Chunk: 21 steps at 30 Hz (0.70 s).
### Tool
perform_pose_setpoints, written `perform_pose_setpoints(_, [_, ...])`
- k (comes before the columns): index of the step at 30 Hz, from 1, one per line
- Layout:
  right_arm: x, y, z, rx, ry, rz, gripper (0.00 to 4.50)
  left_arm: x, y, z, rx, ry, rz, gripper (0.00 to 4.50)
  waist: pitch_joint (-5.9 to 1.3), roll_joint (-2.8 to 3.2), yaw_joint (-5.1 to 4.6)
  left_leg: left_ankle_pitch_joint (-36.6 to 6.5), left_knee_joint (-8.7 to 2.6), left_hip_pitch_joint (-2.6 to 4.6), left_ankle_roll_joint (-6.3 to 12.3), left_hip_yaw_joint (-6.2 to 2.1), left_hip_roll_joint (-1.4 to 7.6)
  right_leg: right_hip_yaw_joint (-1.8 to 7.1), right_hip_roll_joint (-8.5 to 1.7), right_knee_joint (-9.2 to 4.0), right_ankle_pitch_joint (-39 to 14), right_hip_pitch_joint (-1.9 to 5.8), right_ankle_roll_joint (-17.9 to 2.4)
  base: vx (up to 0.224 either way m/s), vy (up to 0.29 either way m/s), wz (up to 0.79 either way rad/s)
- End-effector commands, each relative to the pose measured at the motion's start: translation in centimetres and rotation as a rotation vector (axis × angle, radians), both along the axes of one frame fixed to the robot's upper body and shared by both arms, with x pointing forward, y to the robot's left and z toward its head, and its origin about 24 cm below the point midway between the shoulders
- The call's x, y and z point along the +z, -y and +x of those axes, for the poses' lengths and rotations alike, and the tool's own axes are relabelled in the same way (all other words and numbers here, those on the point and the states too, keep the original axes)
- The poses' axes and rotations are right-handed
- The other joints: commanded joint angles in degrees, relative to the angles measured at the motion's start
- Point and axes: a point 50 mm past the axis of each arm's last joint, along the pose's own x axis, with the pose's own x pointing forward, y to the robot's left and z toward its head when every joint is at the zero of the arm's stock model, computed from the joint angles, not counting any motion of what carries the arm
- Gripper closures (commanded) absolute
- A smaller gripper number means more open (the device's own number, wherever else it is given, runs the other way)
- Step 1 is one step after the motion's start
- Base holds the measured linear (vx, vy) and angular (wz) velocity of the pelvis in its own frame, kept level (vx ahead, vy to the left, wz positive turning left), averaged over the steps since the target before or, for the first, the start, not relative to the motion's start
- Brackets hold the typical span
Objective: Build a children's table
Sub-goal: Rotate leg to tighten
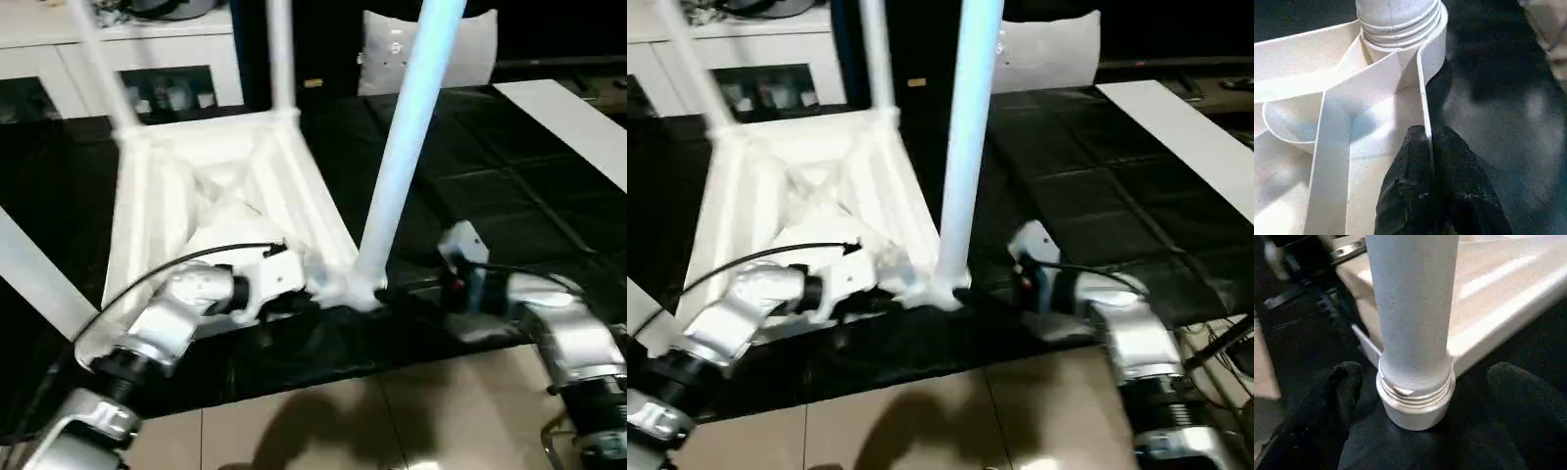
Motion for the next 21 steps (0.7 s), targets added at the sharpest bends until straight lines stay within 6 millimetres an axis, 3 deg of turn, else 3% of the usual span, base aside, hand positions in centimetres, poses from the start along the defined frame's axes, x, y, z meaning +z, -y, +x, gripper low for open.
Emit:
perform_pose_setpoints(1, [0.6, -0.2, -0.2, 0.092, 0.008, 0.005, 0.39, -0.2, 1.2, -1.1, -0.199, -0.022, 0.049, 4.5, -3.38, -0.42, -0.18, -3.3, -3.09, -0.65, 6.33, 2.02, -0.35, 1.75, -1.5, -3.02, 0.1, 3.83, -15.7, 0.0, 0.0, 0.0])
perform_pose_setpoints(8, [0.7, -0.5, -0.7, 0.219, -0.058, 0.014, 0.93, 0.0, 0.9, -1.7, -0.308, -0.046, 0.069, 4.5, -3.46, -0.33, 0.43, -2.9, -2.83, -0.68, 6.39, 2.02, -0.05, 1.73, -1.55, -2.58, 1.4, 3.68, -16.6, 0.0, 0.0, 0.0])
perform_pose_setpoints(15, [0.4, -1.4, -0.7, 0.277, -0.092, 0.041, 1.62, 0.2, 1.0, -1.6, -0.325, -0.045, 0.062, 4.5, -3.42, -0.56, 0.56, -3.4, -2.89, -0.79, 5.24, 2.04, -0.14, 1.79, -1.65, -2.67, -0.8, 3.79, -15.8, 0.0, 0.0, 0.0])
perform_pose_setpoints(21, [0.2, -2.1, -0.8, 0.311, -0.111, 0.058, 2.07, 0.2, 1.0, -1.6, -0.331, -0.05, 0.059, 4.5, -3.62, -0.49, 0.62, -1.6, -2.72, -0.73, 5.52, 2.02, -0.16, 1.71, -1.54, -2.37, 1.8, 3.73, -16.2, 0.0, 0.0, 0.0])
